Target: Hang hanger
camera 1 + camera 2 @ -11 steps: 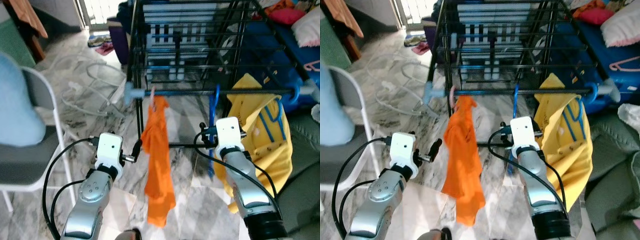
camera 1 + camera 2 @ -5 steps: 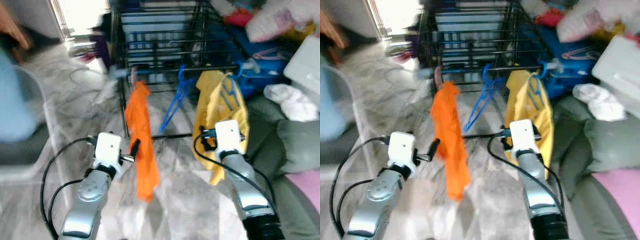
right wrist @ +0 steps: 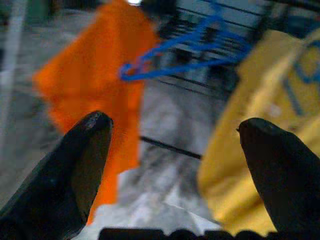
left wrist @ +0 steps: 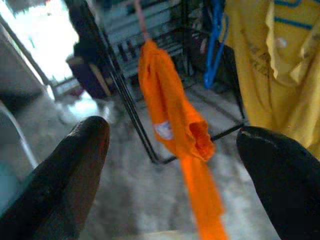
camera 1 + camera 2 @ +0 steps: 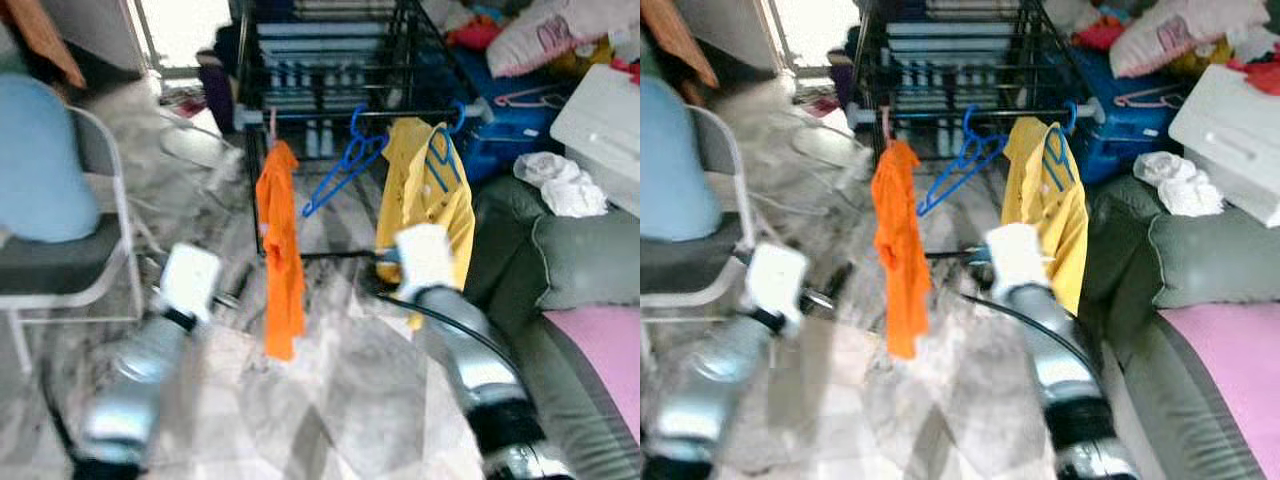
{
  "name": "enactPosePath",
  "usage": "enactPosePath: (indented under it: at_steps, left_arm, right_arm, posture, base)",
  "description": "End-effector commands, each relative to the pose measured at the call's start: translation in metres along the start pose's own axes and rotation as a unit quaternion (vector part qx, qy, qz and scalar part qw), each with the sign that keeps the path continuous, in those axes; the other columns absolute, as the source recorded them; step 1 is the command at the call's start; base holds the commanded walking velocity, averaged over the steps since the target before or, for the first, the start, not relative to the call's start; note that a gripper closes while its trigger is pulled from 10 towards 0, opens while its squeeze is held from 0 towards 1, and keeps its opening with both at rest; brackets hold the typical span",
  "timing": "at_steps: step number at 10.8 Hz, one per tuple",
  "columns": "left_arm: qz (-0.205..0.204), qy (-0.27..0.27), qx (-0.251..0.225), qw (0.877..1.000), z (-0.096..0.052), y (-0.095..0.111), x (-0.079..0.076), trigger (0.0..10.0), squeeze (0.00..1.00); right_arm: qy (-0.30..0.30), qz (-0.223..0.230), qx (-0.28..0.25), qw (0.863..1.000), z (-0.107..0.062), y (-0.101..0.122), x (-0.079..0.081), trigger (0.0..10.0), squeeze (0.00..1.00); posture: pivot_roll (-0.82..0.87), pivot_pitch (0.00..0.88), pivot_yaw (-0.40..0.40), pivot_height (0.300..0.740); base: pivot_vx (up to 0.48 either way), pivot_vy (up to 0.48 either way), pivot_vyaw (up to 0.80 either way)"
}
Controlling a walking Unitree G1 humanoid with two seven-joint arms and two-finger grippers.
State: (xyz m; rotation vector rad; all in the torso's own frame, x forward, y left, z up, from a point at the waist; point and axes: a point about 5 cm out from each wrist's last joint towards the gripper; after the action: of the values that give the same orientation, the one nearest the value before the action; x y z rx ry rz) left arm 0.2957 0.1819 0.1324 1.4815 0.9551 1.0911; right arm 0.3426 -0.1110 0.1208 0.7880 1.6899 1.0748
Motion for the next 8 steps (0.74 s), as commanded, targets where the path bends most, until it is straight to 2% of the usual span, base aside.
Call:
enactPosePath:
  at_steps: [1, 2, 3, 4, 5, 6, 7, 8]
  left_arm:
    - [0.044, -0.032, -0.008, 0.998, 0.006, 0.006, 0.001, 10.0, 0.00]
    - [0.059, -0.036, 0.002, 0.998, 0.008, 0.001, 0.006, 10.0, 0.00]
    - [0.048, -0.022, 0.004, 0.999, 0.007, -0.005, 0.007, 10.0, 0.00]
    - [-0.011, -0.012, -0.012, 1.000, 0.002, -0.009, -0.001, 10.0, 0.00]
    - [-0.044, 0.035, -0.019, 0.998, -0.009, -0.021, -0.010, 10.0, 0.00]
    - [-0.064, 0.061, -0.012, 0.996, -0.020, -0.035, -0.017, 10.0, 0.00]
    - [-0.072, 0.104, 0.009, 0.992, -0.035, -0.053, -0.020, 10.0, 0.00]
    - [-0.058, 0.116, 0.012, 0.991, -0.047, -0.057, -0.021, 10.0, 0.00]
  right_arm:
    - [0.035, -0.026, -0.002, 0.999, 0.006, 0.002, 0.004, 10.0, 0.00]
    - [0.066, -0.090, -0.013, 0.994, 0.014, 0.007, 0.017, 10.0, 0.00]
    - [0.094, -0.056, -0.028, 0.994, 0.014, 0.007, 0.027, 10.0, 0.00]
    - [0.090, -0.060, -0.047, 0.993, 0.013, 0.006, 0.035, 10.0, 0.00]
    - [0.103, -0.028, -0.029, 0.994, 0.008, -0.005, 0.041, 10.0, 0.00]
    - [0.102, 0.002, -0.018, 0.995, 0.006, -0.013, 0.043, 10.0, 0.00]
    - [0.064, 0.030, -0.030, 0.997, 0.004, -0.014, 0.036, 10.0, 0.00]
    - [-0.003, 0.034, -0.027, 0.999, 0.000, -0.020, 0.021, 10.0, 0.00]
  posture:
    - [0.07, 0.000, -0.016, 0.740]
    - [0.07, 0.000, -0.014, 0.740]
    - [0.07, 0.000, -0.007, 0.740]
    - [0.07, 0.000, -0.001, 0.740]
    - [0.06, 0.000, 0.002, 0.740]
    - [0.06, 0.000, 0.000, 0.740]
    - [0.08, 0.000, -0.007, 0.740]
    - [0.10, 0.000, -0.012, 0.740]
  base:
    - [0.000, 0.000, 0.00]
    - [0.000, 0.000, 0.00]
    - [0.000, 0.000, 0.00]
    - [0.000, 0.000, 0.00]
    - [0.000, 0.000, 0.00]
    - [0.000, 0.000, 0.00]
    - [0.000, 0.000, 0.00]
    - [0.000, 0.000, 0.00]
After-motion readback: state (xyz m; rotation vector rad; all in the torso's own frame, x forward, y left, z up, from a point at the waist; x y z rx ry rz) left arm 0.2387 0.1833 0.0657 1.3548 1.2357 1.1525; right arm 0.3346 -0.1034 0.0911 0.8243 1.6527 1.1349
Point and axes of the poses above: a point about 5 cm out from each wrist's last joint towards the gripper, its own z axis pointing out of the wrist towards the gripper, its own y axis along the axis of the wrist's last joint, x = y × z, and after that the axes turned 11 degrees about -z, right-handed
